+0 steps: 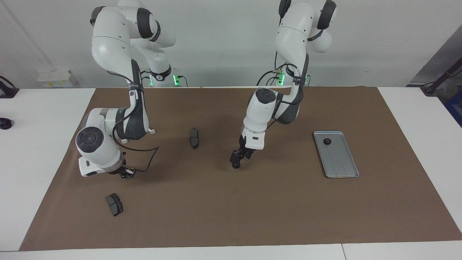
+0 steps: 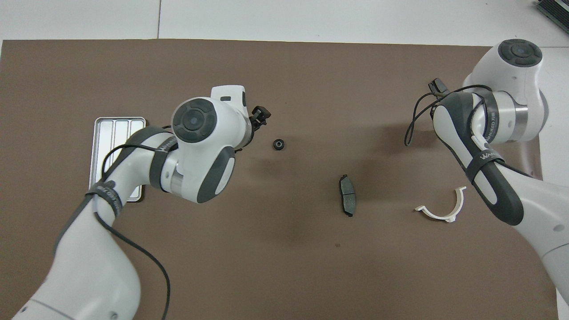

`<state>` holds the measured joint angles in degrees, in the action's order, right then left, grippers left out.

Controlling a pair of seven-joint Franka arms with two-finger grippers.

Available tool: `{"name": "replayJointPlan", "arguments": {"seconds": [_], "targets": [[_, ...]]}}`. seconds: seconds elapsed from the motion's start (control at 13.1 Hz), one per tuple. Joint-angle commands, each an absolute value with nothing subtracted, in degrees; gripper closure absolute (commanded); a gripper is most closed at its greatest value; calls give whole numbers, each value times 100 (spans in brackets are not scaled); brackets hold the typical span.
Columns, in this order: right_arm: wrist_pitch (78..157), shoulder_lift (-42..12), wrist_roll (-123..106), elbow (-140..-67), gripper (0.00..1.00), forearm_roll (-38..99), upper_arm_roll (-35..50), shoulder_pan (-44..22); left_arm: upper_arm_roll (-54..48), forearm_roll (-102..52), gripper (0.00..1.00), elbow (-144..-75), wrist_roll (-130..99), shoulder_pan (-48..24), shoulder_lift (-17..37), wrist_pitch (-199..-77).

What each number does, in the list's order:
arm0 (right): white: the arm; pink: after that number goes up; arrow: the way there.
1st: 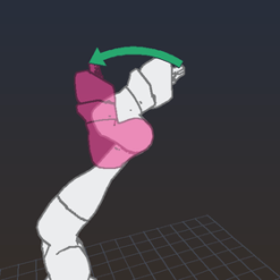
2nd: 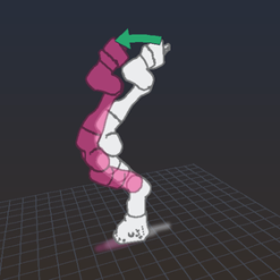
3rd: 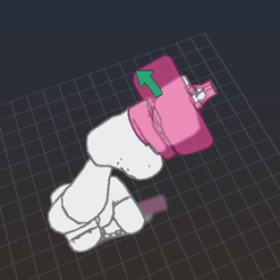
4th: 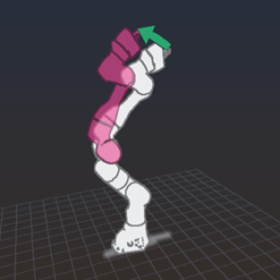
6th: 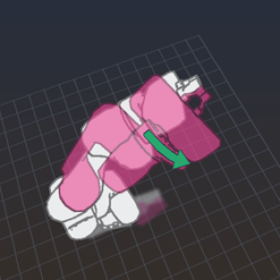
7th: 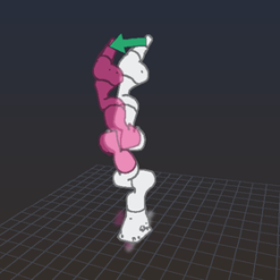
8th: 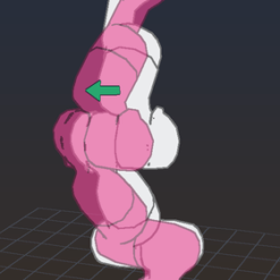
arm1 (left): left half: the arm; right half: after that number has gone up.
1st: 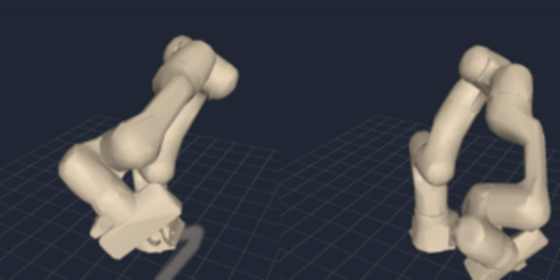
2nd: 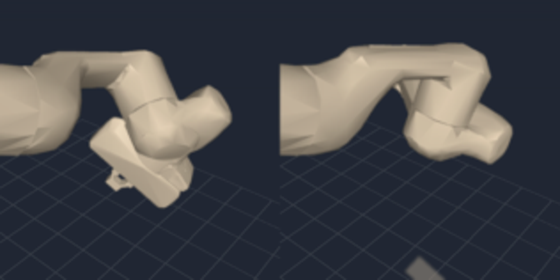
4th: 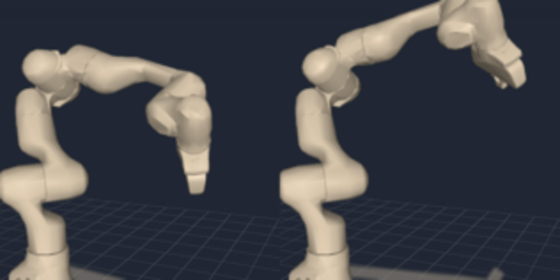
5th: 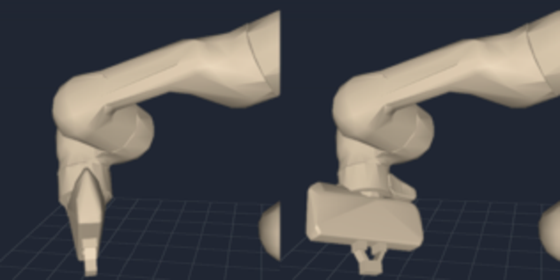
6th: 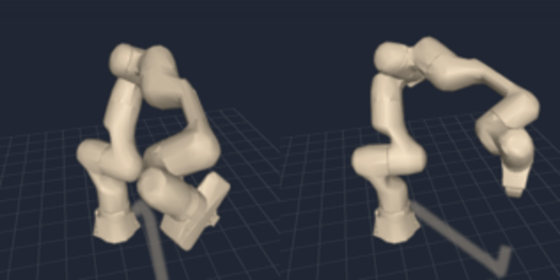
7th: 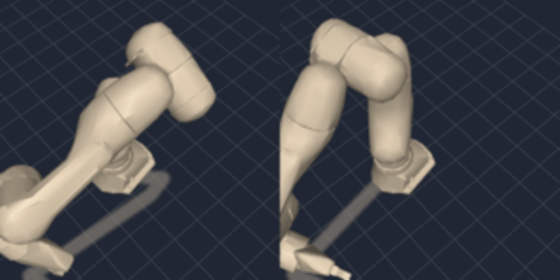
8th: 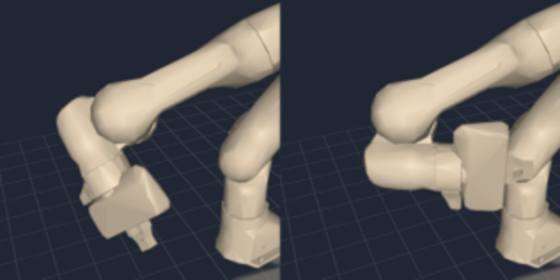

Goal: Place bearing gear from tray to pile

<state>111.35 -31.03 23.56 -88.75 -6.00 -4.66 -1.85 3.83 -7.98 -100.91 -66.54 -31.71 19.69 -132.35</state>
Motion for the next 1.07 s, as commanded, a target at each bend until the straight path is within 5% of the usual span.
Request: {"name": "replayJointPlan", "arguments": {"seconds": [0.0,0.08,0.3,0.38,0.69,0.99], "targets": [[11206,-2786,2505,-9281,100,-721,-413,-149,360,-782,0,-10327,-6172,-2411,1118,-12080],[11232,-2769,2505,-9307,87,-721,-404,-149,360,-721,0,-10327,-5865,-2060,1003,-11711],[11215,-2742,2505,-9308,28,-712,-404,-176,352,-405,0,-10388,-5397,-1277,941,-11373],[11206,-2690,2496,-9308,19,-712,-404,-193,352,-396,0,-10493,-5257,-1057,914,-11434],[11267,-2523,2487,-9246,10,-712,-334,-604,343,-404,0,-12071,-4220,-432,344,-12696],[12679,-2610,2802,-9272,1,-624,-325,-1466,334,-404,0,-13173,-4192,-246,88,-13745]]}}
